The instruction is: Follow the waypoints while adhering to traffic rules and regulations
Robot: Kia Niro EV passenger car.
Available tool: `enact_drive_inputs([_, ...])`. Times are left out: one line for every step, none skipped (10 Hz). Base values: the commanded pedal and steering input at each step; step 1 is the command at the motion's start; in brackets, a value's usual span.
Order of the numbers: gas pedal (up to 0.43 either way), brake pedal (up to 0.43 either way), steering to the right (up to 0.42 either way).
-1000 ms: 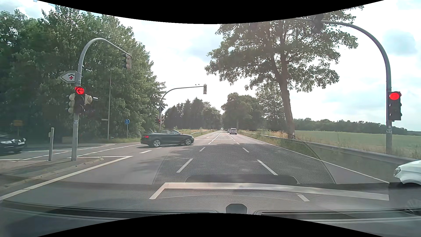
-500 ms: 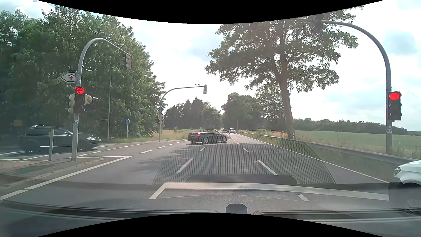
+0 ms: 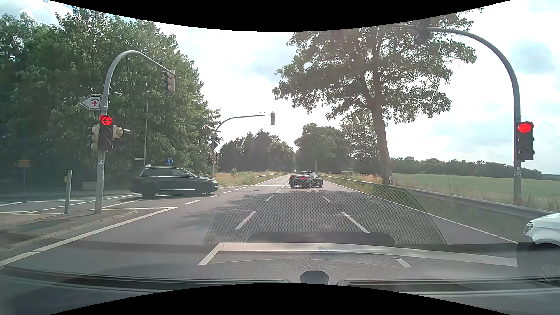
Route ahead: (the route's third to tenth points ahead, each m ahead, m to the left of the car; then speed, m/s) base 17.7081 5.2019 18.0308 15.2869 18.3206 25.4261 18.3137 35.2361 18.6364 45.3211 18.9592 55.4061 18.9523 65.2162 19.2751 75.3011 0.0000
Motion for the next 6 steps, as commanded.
enact_drive_inputs([0.000,0.470,-0.001])
enact_drive_inputs([0.000,0.470,-0.001])
enact_drive_inputs([0.000,0.470,-0.001])
enact_drive_inputs([0.000,0.470,-0.002])
enact_drive_inputs([0.000,0.470,-0.002])
enact_drive_inputs([0.000,0.470,-0.001])
